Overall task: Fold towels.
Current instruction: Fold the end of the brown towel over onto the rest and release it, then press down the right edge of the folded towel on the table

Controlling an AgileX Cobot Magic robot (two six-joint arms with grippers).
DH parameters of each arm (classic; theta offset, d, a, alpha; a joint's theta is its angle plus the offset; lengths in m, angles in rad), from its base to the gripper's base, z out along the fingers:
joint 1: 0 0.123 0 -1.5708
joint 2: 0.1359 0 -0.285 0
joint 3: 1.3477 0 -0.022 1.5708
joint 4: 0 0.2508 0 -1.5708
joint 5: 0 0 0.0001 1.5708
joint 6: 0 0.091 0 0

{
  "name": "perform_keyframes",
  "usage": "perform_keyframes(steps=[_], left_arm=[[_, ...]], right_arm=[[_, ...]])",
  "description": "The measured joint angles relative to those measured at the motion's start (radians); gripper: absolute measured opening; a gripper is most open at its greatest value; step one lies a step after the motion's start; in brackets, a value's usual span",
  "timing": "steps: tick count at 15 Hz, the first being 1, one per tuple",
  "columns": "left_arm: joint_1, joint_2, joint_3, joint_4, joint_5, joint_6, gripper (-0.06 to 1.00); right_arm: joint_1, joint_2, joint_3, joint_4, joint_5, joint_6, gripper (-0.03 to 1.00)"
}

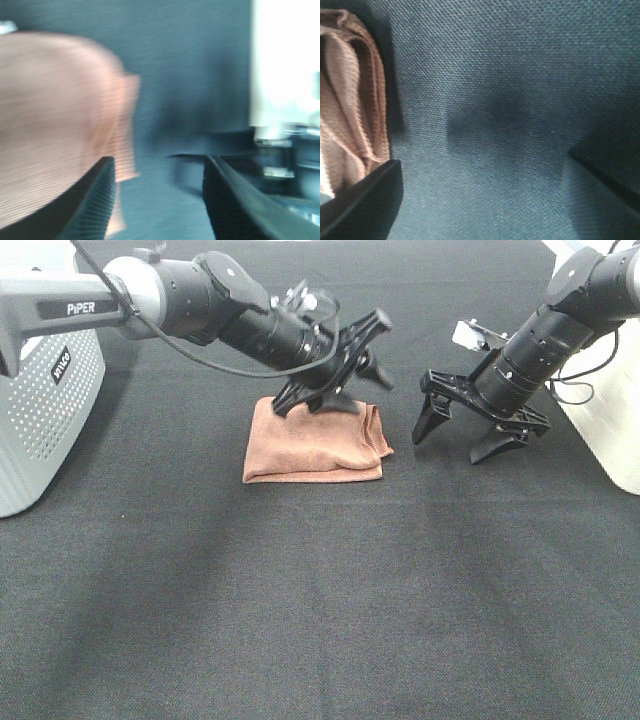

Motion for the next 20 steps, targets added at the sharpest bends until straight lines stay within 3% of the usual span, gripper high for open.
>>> perform_keyframes(steps=[1, 2, 4, 8, 11, 15, 20], left_arm=[[0.005, -0.010, 0.000, -0.014, -0.006, 0.066, 0.53], [0.005, -0.010, 0.000, -0.014, -0.006, 0.066, 0.53], [0.040, -0.047, 0.000, -0.010, -0.006, 0.181, 0.53], [0.175, -0.115, 0.000, 0.077, 0.006, 0.270, 0.53], [0.233, -0.117, 0.000, 0.092, 0.074, 0.270, 0.53], [0.242, -0.118, 0.000, 0.092, 0.104, 0.270, 0.53], [0.242, -0.118, 0.000, 0.092, 0.108, 0.270, 0.53]], right_arm=[[0.000, -0.013, 0.000, 0.019, 0.000, -0.012, 0.81], [0.000, -0.013, 0.000, 0.019, 0.000, -0.012, 0.81], [0.000, -0.054, 0.000, 0.126, 0.007, -0.093, 0.81], [0.061, -0.062, 0.000, 0.544, 0.042, -0.375, 0.81], [0.132, -0.011, 0.000, 0.745, -0.014, -0.530, 0.80], [0.130, 0.110, -0.015, 0.791, -0.061, -0.548, 0.79], [0.059, 0.135, -0.018, 0.712, -0.092, -0.458, 0.79]])
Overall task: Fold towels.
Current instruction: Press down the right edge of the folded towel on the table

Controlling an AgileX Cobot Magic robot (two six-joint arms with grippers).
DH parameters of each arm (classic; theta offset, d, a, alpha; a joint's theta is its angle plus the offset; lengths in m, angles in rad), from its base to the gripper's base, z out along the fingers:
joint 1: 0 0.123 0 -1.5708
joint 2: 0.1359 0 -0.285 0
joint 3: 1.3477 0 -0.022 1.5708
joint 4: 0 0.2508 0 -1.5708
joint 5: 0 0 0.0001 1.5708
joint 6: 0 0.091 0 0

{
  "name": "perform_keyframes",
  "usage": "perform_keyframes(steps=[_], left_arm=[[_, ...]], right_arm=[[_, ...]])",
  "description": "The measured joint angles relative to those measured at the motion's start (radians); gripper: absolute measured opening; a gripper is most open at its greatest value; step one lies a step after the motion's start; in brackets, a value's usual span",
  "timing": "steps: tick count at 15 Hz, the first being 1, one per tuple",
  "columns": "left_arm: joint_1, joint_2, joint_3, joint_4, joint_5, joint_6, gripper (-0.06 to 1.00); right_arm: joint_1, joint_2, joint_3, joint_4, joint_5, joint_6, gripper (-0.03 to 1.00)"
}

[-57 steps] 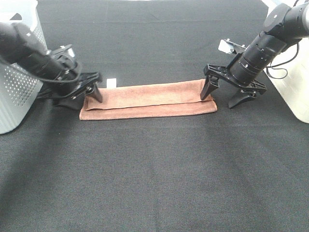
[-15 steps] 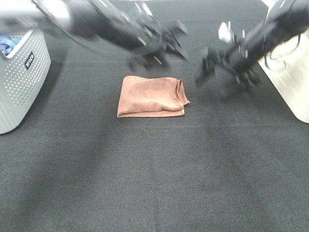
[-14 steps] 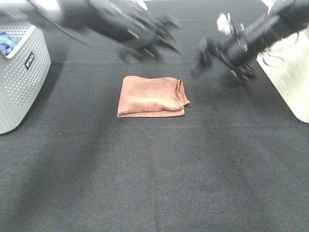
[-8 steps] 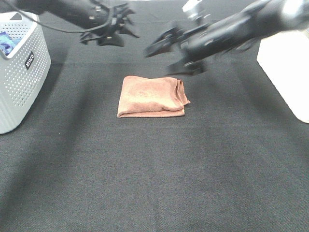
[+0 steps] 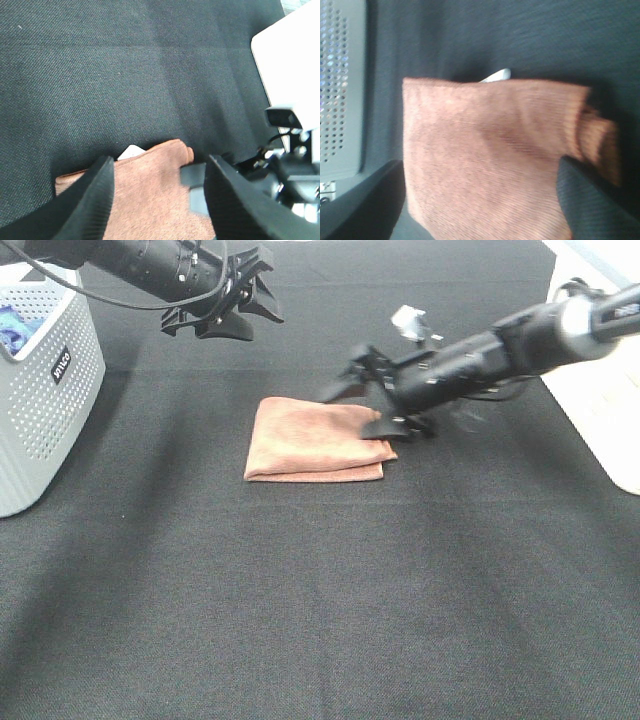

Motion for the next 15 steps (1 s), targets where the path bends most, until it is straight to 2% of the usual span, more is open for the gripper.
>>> perform_keyframes(steps=[2, 7, 10, 11, 15], left_arm=[[0.000, 0.000, 0.000, 0.000, 0.001, 0.000, 0.53], [0.000, -0.009, 0.000, 0.011, 0.040, 0.000, 0.53], [0.000, -0.083, 0.000, 0.149, 0.112, 0.009, 0.53], [0.000, -0.142, 0.000, 0.256, 0.177, 0.006, 0.53], [0.000, -0.289, 0.000, 0.491, 0.387, -0.155, 0.53]], right_arm=[[-0.009, 0.000, -0.003, -0.024, 0.006, 0.019, 0.78], [-0.023, -0.073, -0.006, -0.324, 0.014, 0.124, 0.78], [-0.023, -0.175, -0.006, -0.517, 0.063, 0.266, 0.78], [-0.023, -0.234, -0.006, -0.592, 0.134, 0.330, 0.78], [-0.023, -0.388, 0.000, -0.713, 0.291, 0.423, 0.78]])
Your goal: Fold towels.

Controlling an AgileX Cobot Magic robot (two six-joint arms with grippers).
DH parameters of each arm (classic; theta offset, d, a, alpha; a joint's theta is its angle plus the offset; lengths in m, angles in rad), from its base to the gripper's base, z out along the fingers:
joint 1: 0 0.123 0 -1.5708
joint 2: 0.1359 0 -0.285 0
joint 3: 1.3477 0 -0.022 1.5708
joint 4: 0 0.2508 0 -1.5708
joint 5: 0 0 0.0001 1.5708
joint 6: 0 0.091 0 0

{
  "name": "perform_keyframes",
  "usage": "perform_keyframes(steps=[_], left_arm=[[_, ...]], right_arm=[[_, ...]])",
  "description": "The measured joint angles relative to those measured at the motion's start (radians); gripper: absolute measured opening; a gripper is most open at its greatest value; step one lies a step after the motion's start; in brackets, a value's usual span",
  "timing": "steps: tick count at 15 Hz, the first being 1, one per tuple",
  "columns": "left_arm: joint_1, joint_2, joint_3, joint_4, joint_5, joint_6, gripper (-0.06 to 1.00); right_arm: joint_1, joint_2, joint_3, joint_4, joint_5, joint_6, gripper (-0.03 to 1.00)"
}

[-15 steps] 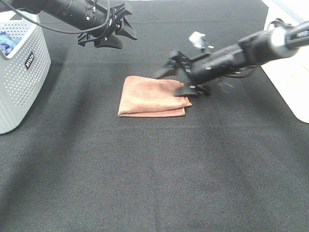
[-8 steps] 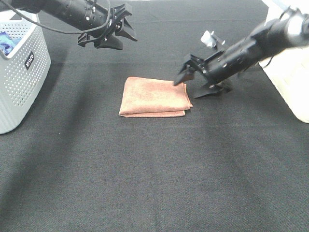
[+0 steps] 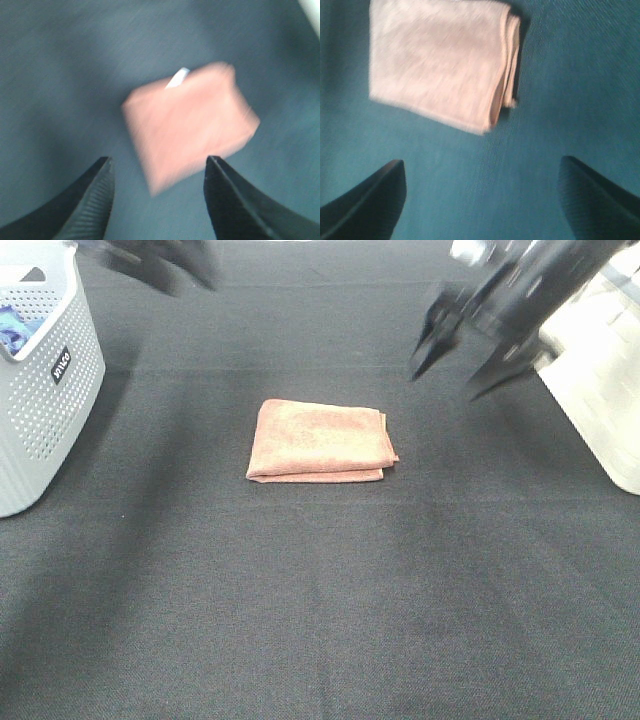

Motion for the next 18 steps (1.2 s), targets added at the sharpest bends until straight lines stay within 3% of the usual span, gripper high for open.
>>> perform_keyframes(steps=[2, 4, 6, 7, 8, 9, 11, 15, 18], left_arm=[[0.000, -0.075, 0.000, 0.112, 0.088, -0.051, 0.53], [-0.001, -0.171, 0.029, 0.240, 0.099, -0.099, 0.53], [-0.002, -0.297, 0.146, 0.311, 0.099, -0.136, 0.53], [-0.002, -0.420, 0.289, 0.336, 0.101, -0.162, 0.53], [-0.002, -0.499, 0.409, 0.342, 0.101, -0.176, 0.53], [-0.002, -0.499, 0.409, 0.342, 0.101, -0.176, 0.53], [-0.002, -0.721, 0.694, 0.342, 0.093, -0.188, 0.53], [-0.002, -1.161, 1.101, 0.342, 0.072, -0.190, 0.53], [-0.002, -1.462, 1.274, 0.341, 0.075, -0.186, 0.53]], right_arm=[[0.000, -0.099, 0.033, -0.024, 0.042, 0.010, 0.78], [0.000, -0.201, 0.102, -0.051, 0.055, 0.020, 0.78], [0.000, -0.375, 0.239, -0.136, 0.057, 0.066, 0.78], [0.000, -0.438, 0.300, -0.175, 0.057, 0.085, 0.78], [0.000, -0.509, 0.355, -0.213, 0.057, 0.106, 0.78], [0.000, -0.509, 0.355, -0.213, 0.057, 0.106, 0.78], [0.000, -0.693, 0.503, -0.279, 0.057, 0.152, 0.78], [0.000, -1.042, 0.796, -0.289, 0.057, 0.167, 0.78], [0.000, -1.305, 0.972, -0.290, 0.059, 0.167, 0.78]])
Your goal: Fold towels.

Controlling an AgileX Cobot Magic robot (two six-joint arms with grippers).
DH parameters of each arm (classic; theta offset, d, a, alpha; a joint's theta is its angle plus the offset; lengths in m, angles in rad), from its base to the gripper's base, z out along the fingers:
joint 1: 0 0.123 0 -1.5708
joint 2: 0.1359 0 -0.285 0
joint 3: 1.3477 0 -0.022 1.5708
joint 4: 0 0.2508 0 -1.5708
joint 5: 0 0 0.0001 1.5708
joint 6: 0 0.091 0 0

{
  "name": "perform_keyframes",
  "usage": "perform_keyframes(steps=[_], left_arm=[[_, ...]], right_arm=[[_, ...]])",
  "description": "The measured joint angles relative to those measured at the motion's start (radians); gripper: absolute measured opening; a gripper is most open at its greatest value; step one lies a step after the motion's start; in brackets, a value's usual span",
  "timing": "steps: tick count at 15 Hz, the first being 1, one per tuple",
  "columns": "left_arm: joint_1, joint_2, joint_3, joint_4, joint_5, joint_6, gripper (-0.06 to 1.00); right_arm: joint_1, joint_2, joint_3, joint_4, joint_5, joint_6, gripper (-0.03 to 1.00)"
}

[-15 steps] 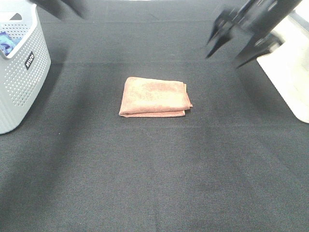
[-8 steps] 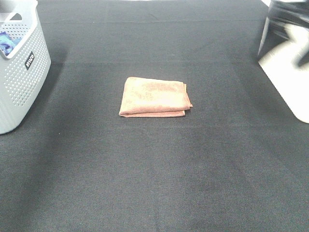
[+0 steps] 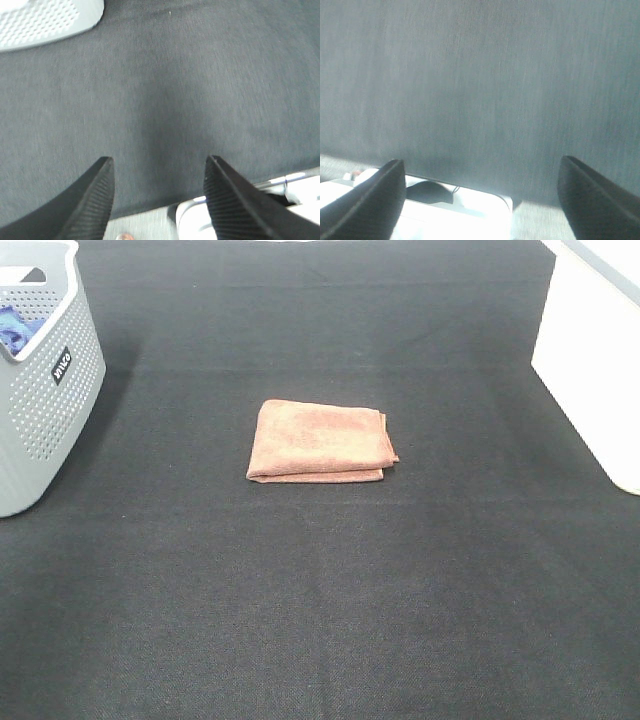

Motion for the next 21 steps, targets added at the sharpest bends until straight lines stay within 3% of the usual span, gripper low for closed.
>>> perform_keyframes(steps=[3, 6, 8, 11, 21], left_arm=[[0.000, -0.274, 0.103, -0.011, 0.004, 0.038, 0.53], [0.000, -0.389, 0.135, -0.051, 0.003, 0.101, 0.53], [0.000, -0.455, 0.187, -0.134, -0.023, 0.197, 0.53], [0.000, -0.458, 0.223, -0.177, -0.069, 0.266, 0.53], [0.000, -0.458, 0.252, -0.178, -0.117, 0.267, 0.53]], right_arm=[[0.000, -0.278, 0.116, -0.003, 0.001, -0.057, 0.78], [0.000, -0.422, 0.157, -0.003, 0.001, -0.107, 0.78], [0.000, -0.554, 0.187, -0.003, -0.024, -0.131, 0.78], [0.000, -0.588, 0.194, -0.015, -0.039, -0.129, 0.78], [0.000, -0.588, 0.194, -0.061, -0.046, -0.027, 0.78]])
